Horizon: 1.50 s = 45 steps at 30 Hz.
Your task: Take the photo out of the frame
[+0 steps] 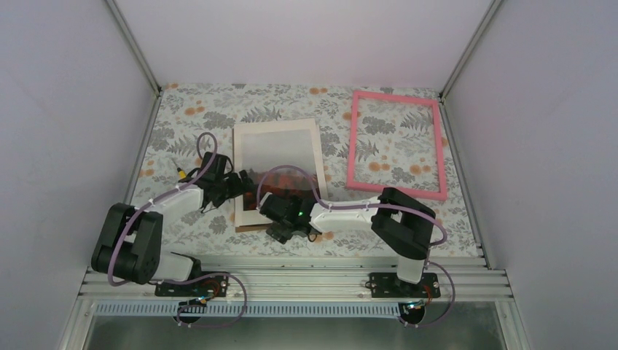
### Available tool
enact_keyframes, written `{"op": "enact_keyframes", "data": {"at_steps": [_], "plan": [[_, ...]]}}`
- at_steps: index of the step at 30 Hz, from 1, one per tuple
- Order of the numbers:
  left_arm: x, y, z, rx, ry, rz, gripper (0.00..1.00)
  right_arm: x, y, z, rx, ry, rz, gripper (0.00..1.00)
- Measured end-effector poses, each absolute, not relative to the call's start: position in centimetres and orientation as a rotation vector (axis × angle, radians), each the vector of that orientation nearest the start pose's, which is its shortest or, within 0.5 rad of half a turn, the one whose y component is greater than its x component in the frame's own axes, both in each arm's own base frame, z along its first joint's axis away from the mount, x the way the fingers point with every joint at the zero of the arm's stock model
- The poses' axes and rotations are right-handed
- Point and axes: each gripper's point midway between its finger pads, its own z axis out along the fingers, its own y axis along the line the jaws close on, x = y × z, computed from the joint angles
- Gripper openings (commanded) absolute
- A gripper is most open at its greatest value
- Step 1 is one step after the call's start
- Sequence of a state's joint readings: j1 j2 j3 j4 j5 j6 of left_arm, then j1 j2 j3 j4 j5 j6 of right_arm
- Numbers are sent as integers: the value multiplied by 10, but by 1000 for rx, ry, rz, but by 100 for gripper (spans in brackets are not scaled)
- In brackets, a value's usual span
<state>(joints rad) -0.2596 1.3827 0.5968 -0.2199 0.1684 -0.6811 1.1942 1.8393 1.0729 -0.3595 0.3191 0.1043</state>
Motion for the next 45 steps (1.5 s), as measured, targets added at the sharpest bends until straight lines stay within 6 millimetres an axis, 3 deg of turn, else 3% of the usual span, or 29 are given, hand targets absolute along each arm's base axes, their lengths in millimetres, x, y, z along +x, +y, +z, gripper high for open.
{"op": "enact_keyframes", "data": {"at_steps": [10,19,23,29,45], "plan": [[288,-99,52,-486,2584,-535,100,197,361,35,-1288,2273,44,100],[274,-85,36,-574,2612,-589,100,201,397,51,-1295,2214,153,100],[274,-83,36,-573,2605,-611,100,203,408,42,-1318,2202,160,100],[273,-83,37,-565,2599,-623,100,201,411,27,-1358,2212,139,100],[272,-84,37,-553,2599,-631,100,214,426,42,-1316,2174,133,100]]}}
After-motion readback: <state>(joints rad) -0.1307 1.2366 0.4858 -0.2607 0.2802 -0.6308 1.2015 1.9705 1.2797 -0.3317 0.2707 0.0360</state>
